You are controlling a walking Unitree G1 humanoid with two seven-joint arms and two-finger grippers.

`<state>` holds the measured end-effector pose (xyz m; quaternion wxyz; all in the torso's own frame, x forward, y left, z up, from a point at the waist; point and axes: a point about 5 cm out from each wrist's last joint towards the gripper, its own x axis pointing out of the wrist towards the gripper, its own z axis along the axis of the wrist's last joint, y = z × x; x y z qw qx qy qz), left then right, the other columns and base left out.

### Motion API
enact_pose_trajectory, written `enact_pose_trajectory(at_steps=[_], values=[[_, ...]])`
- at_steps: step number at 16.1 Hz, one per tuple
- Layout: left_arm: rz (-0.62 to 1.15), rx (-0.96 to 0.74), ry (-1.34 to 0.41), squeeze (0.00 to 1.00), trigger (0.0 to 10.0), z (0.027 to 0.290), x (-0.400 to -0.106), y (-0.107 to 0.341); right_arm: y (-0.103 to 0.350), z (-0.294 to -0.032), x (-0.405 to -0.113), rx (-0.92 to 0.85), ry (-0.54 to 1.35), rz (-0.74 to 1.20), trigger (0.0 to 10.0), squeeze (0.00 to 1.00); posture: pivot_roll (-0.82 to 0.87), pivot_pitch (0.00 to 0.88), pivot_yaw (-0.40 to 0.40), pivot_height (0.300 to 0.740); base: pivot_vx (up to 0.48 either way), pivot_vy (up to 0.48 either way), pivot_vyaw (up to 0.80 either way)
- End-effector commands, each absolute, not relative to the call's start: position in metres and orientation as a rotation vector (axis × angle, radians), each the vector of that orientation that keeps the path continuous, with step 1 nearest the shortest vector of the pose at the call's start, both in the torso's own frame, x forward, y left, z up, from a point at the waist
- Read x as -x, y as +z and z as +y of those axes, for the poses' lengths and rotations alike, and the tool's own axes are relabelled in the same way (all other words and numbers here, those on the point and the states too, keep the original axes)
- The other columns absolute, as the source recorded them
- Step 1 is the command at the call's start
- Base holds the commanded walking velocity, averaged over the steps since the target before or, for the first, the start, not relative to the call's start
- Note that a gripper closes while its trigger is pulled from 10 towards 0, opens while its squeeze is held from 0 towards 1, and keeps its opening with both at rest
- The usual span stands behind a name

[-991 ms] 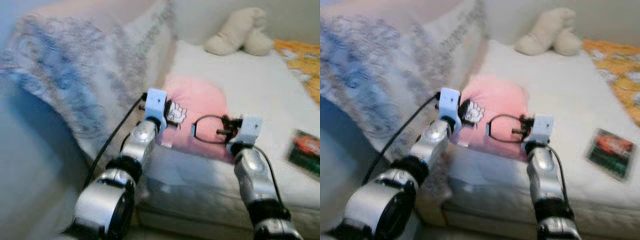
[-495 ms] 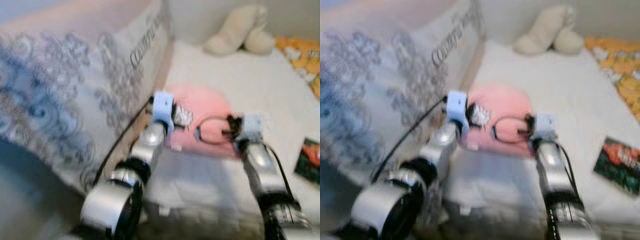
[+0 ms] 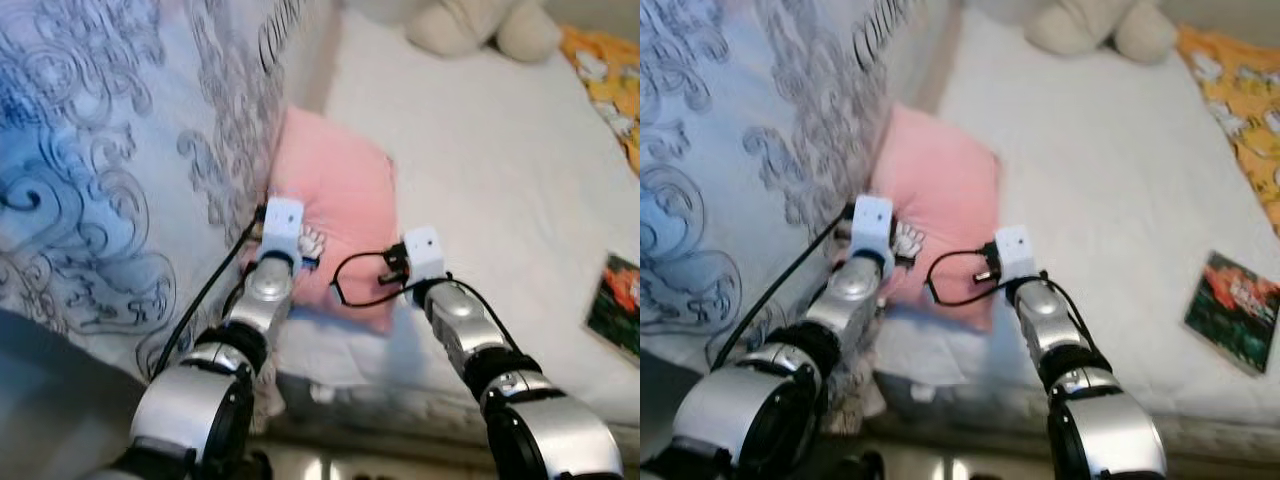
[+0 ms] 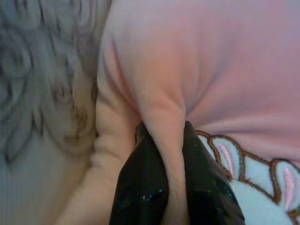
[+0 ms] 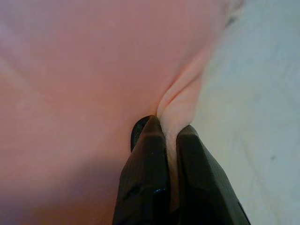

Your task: Clean up the room

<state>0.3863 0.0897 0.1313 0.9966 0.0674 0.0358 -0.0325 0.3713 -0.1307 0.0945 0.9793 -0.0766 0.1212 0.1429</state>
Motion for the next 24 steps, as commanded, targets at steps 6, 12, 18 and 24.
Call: enact_pose_trajectory(at_steps=[6,12,18,24], values=[[0.145,0.009,0.017,1.00,10.0,0.093,-0.386,0.126,0.092,-0.154,-0.372,0.109,0.213,0.297,10.0,1.00,0.06,0.281,-0.077,0.740,0.000,0.000,0.00],[-0.092,-0.319,-0.084,1.00,10.0,0.110,-0.399,0.167,0.062,-0.158,-0.353,-0.229,0.096,0.346,10.0,1.00,0.08,0.136,-0.048,0.740,0.000,0.000,0.00],[-0.115,-0.218,-0.233,1.00,10.0,0.130,-0.393,0.165,0.062,-0.168,-0.307,-0.094,0.000,0.028,10.0,1.00,0.12,0.000,0.004,0.740,0.000,0.000,0.00],[-0.281,-0.087,-0.302,0.00,10.0,0.119,-0.328,0.130,0.053,-0.208,-0.248,0.082,-0.205,0.027,10.0,0.00,0.10,0.000,0.001,0.740,0.000,-0.240,0.00]])
